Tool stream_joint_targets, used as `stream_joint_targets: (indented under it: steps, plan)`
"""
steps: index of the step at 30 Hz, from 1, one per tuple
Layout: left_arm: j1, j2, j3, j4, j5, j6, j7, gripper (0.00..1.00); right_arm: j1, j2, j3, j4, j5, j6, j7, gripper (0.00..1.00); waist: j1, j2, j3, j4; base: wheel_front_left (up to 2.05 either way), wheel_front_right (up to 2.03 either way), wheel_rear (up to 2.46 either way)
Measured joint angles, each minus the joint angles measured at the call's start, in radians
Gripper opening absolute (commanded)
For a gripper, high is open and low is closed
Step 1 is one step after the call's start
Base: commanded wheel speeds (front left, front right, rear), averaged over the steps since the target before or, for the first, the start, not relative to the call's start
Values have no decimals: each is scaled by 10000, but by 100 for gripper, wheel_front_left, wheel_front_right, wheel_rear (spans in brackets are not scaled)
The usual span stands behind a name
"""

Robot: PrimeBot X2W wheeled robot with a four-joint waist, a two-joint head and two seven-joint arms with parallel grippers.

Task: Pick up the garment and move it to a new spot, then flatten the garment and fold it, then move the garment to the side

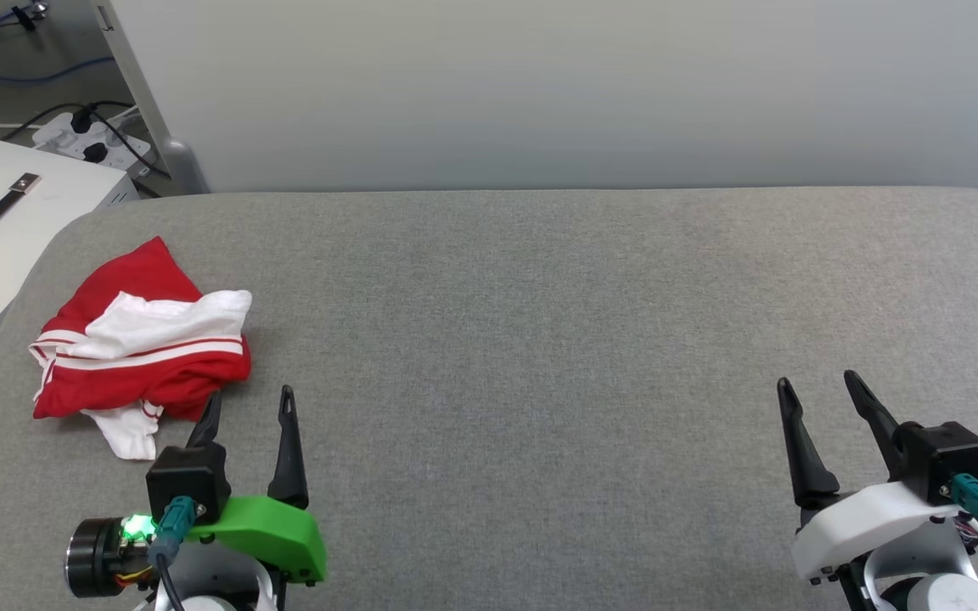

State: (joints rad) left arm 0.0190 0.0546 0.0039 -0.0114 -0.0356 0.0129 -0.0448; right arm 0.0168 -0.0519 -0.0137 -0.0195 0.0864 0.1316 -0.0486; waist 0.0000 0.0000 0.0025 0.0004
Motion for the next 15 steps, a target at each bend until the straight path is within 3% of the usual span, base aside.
stream_joint_targets:
  steps: [15]
  plan:
    - [11,0,27,4,-184,48,-351,100,31,0,-4,-10,245,0,-303,100,0,0,27,10,0,0,0]
